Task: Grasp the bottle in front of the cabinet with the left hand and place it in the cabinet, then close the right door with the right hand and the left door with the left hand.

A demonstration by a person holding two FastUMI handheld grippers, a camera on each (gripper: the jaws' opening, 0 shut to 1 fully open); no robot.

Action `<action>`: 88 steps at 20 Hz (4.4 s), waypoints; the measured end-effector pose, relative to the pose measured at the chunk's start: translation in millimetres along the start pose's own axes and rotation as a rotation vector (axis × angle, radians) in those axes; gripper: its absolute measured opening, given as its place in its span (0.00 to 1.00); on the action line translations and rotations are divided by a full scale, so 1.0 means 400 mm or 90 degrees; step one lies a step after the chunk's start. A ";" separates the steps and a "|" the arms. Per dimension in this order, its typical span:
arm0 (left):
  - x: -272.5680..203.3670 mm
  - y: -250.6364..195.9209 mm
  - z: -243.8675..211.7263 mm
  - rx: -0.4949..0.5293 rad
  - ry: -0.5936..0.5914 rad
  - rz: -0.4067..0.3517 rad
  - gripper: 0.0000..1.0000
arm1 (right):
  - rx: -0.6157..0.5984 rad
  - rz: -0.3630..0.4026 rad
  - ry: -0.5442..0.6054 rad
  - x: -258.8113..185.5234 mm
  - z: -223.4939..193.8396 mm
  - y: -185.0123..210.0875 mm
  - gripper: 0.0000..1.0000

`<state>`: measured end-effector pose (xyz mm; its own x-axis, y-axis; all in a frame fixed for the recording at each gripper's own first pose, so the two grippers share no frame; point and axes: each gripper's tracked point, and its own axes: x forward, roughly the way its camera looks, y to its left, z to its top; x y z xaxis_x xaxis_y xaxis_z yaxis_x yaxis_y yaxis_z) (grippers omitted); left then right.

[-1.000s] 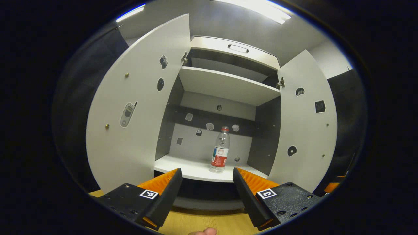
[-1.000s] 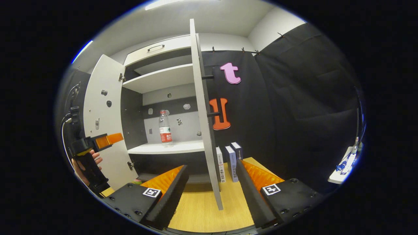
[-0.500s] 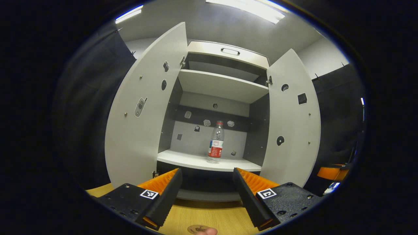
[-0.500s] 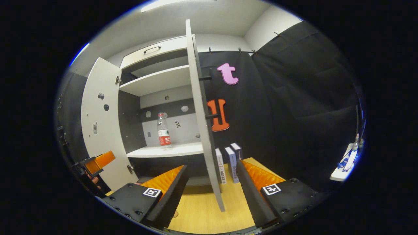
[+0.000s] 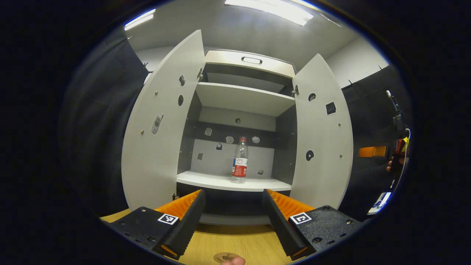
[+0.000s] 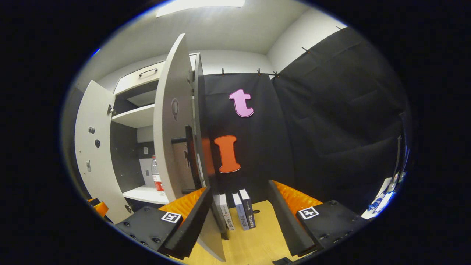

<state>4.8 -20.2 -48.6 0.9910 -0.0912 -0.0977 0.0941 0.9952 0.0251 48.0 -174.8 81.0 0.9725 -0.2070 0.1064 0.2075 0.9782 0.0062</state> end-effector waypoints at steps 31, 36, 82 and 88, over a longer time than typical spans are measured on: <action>-0.005 0.090 -0.078 -0.044 0.033 0.020 0.95 | -0.032 0.122 -0.012 0.048 0.005 0.363 0.97; -0.009 0.115 -0.072 -0.036 0.030 0.034 0.95 | -0.047 0.187 -0.007 0.073 -0.016 0.489 0.96; 0.079 0.749 0.314 0.060 -0.123 0.319 0.88 | -0.030 0.172 0.074 -0.093 -0.208 0.485 0.98; 0.095 0.658 0.296 0.012 -0.119 0.246 0.87 | -0.006 0.150 0.079 -0.108 -0.202 0.412 0.98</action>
<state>78.4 234.2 72.2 0.9535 0.2826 0.1046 -0.2882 0.9566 0.0423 48.9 -6.1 -3.1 0.9995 0.0253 -0.0189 -0.0256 0.9996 -0.0133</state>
